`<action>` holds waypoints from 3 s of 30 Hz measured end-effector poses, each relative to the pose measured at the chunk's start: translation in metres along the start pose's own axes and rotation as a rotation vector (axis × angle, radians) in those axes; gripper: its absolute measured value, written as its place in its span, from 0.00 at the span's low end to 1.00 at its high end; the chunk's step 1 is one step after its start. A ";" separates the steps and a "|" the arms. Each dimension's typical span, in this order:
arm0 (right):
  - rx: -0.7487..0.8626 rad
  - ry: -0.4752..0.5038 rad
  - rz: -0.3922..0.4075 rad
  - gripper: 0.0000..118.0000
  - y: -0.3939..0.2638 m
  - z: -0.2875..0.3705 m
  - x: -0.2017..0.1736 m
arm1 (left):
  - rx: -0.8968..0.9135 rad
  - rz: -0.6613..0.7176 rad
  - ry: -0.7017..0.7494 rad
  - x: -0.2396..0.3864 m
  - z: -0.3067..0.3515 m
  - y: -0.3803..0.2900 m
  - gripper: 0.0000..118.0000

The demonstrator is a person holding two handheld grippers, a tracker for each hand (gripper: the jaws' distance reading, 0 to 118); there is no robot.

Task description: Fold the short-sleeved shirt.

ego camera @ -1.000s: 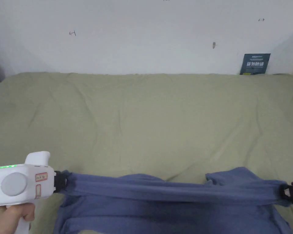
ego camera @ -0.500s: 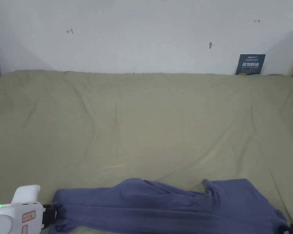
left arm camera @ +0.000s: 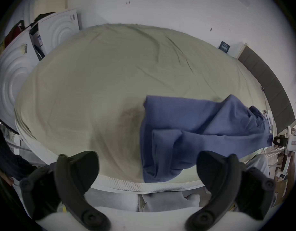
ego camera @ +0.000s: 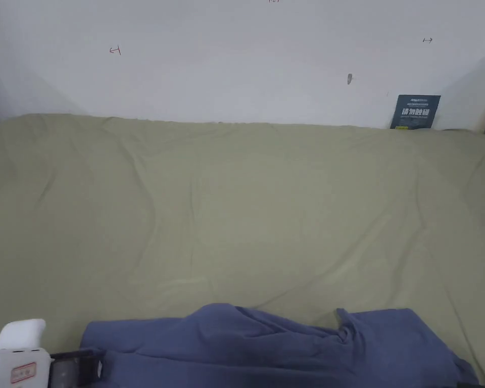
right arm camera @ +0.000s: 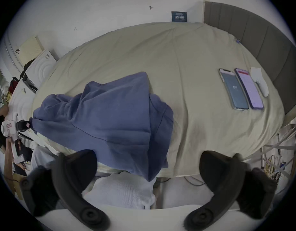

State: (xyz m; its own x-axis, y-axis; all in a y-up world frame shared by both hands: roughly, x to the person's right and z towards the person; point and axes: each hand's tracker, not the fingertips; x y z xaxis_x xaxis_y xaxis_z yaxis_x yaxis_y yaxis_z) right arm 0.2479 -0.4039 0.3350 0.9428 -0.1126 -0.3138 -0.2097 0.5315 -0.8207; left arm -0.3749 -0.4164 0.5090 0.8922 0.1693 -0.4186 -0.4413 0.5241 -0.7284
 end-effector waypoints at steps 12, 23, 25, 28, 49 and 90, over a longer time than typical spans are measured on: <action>0.242 -0.035 0.018 0.00 0.027 0.017 -0.051 | 0.081 0.151 -0.108 -0.022 0.015 0.019 0.00; 0.336 -0.017 0.065 0.00 0.016 0.036 -0.094 | -0.009 0.261 -0.429 -0.057 -0.004 0.031 0.01; 0.337 0.004 0.048 0.00 0.014 0.039 -0.104 | -0.045 0.270 -0.445 -0.062 -0.017 0.033 0.75; 0.326 0.033 0.019 0.00 0.013 0.037 -0.109 | -0.153 0.309 -0.560 -0.068 -0.047 0.031 0.97; 0.297 0.074 -0.057 0.00 0.011 0.033 -0.111 | -0.155 0.310 -0.603 -0.049 -0.099 0.047 0.05; 0.385 -0.115 0.007 0.00 -0.003 0.049 -0.086 | -0.096 -0.275 -0.095 0.254 -0.049 0.034 0.05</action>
State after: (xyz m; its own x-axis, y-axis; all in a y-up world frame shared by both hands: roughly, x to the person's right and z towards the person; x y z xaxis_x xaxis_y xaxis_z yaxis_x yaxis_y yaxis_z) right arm 0.1800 -0.3550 0.3878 0.9692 -0.0244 -0.2452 -0.1245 0.8101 -0.5729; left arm -0.1681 -0.3963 0.3513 0.9824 0.1118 -0.1494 -0.1850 0.4805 -0.8573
